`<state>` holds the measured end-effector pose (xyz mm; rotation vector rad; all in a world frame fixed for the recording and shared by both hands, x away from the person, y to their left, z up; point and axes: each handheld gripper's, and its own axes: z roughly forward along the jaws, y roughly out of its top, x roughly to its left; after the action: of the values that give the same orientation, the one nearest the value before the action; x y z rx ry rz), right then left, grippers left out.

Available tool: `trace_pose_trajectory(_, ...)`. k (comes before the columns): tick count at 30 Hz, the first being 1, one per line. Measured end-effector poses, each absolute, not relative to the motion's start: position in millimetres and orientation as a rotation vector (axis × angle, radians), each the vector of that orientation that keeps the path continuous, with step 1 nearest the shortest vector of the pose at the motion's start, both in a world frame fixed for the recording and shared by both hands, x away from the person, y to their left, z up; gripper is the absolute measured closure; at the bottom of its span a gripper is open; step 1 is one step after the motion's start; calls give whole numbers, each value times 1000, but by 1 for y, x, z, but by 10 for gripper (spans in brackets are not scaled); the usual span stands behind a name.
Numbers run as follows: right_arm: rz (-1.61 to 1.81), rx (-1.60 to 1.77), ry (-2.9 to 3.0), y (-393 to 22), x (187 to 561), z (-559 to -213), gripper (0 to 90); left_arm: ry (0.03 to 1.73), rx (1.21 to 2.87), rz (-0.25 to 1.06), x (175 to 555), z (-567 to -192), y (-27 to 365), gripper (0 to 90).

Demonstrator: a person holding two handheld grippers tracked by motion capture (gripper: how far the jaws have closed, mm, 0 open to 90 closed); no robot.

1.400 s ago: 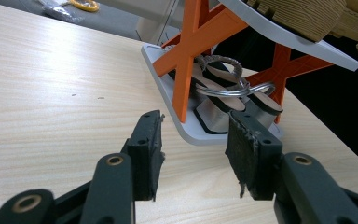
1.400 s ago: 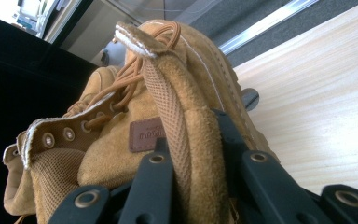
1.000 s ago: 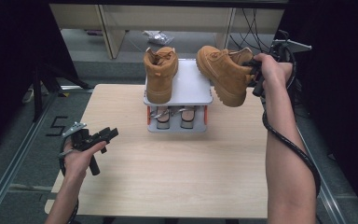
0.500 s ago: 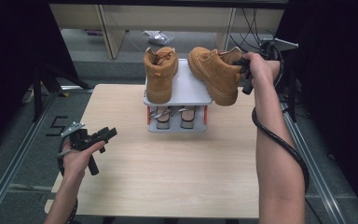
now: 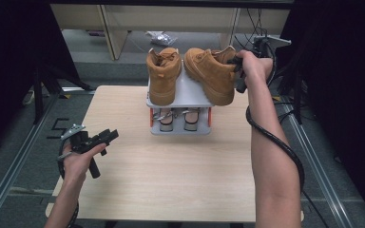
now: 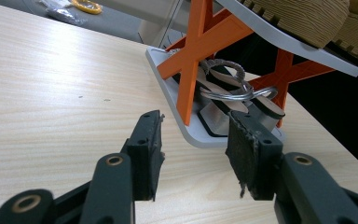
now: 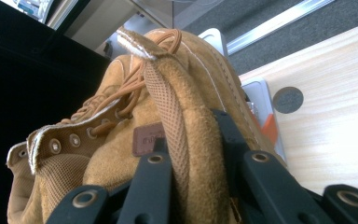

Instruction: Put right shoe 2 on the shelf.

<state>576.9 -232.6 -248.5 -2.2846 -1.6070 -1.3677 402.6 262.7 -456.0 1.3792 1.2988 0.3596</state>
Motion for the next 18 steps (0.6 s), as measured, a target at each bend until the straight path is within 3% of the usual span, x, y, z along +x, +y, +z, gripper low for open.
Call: trace_pose_trajectory(18,-1395,-2326,-1604,-225,580,-248,785,1296,1381,358,403,-457,262,543)
